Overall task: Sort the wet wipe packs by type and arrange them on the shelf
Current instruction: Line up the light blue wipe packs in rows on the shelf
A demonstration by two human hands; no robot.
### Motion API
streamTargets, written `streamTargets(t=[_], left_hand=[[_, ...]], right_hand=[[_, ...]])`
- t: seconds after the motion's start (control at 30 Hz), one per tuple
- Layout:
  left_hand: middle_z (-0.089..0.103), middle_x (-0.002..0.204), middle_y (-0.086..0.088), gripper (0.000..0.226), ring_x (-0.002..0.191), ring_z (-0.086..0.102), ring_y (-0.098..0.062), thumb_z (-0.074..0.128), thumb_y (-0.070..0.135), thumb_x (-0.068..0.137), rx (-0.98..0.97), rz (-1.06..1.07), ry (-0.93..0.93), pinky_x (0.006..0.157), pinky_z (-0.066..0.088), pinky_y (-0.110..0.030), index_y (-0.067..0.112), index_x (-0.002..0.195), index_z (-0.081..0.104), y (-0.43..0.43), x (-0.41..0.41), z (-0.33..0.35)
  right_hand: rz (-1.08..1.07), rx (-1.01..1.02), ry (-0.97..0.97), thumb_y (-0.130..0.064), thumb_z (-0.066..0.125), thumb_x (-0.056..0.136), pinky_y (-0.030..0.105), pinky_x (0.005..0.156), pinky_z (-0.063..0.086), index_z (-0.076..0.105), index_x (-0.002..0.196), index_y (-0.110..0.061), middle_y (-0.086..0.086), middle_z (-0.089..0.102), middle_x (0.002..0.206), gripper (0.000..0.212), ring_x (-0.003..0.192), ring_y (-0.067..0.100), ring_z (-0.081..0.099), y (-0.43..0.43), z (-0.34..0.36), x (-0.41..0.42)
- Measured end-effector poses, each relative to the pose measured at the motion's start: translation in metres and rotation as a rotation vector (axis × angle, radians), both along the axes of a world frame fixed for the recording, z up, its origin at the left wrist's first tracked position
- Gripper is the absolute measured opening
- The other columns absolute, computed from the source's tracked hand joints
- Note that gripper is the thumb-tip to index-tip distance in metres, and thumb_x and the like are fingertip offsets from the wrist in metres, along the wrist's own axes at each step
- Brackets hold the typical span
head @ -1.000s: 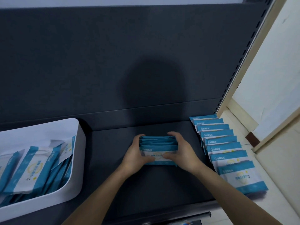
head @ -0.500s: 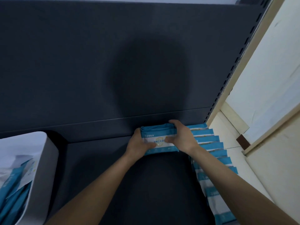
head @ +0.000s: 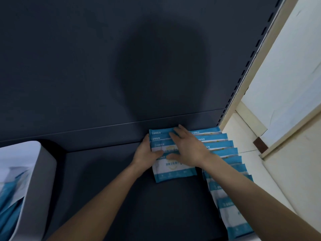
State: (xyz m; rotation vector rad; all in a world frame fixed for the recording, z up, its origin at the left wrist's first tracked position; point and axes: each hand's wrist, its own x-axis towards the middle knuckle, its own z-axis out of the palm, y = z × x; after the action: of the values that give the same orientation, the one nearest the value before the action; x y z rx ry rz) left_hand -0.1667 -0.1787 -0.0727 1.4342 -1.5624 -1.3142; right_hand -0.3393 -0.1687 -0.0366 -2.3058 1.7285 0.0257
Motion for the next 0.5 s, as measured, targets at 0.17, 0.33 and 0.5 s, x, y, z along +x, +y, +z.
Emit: streamTargets(t=[0.17,0.33,0.5], left_hand=[[0.068,0.107,-0.001,0.022,0.099,0.064,-0.015,0.06,0.006,0.092,0.038,0.03,-0.029,0.082,0.054,-0.027,0.014,0.112,0.06,0.001,0.011,-0.006],[0.06,0.11,0.009,0.023,0.097,0.059,-0.007,0.051,0.007,0.096,-0.053,0.061,-0.081,0.08,0.049,-0.02,0.021,0.114,0.048,0.008,0.007,0.0],[0.067,0.101,0.001,0.019,0.092,0.063,-0.014,0.043,0.014,0.101,-0.076,0.054,-0.083,0.073,0.048,-0.019,0.023,0.106,0.059,0.016,0.008,0.0]], right_hand=[[-0.004,0.108,0.052,-0.066,0.045,0.087,0.036,0.118,0.019,0.011,0.152,-0.012,0.013,0.017,0.156,0.091,0.143,0.028,0.017,0.007,-0.007,0.008],[0.008,-0.012,0.081,-0.073,0.019,0.086,0.038,0.12,-0.002,0.004,0.152,-0.007,0.013,-0.001,0.16,0.094,0.147,0.025,-0.005,0.024,-0.013,0.016],[0.073,0.032,0.027,-0.068,0.035,0.089,0.036,0.12,-0.005,-0.004,0.151,-0.008,0.011,-0.008,0.16,0.095,0.147,0.022,-0.01,0.047,-0.02,0.023]])
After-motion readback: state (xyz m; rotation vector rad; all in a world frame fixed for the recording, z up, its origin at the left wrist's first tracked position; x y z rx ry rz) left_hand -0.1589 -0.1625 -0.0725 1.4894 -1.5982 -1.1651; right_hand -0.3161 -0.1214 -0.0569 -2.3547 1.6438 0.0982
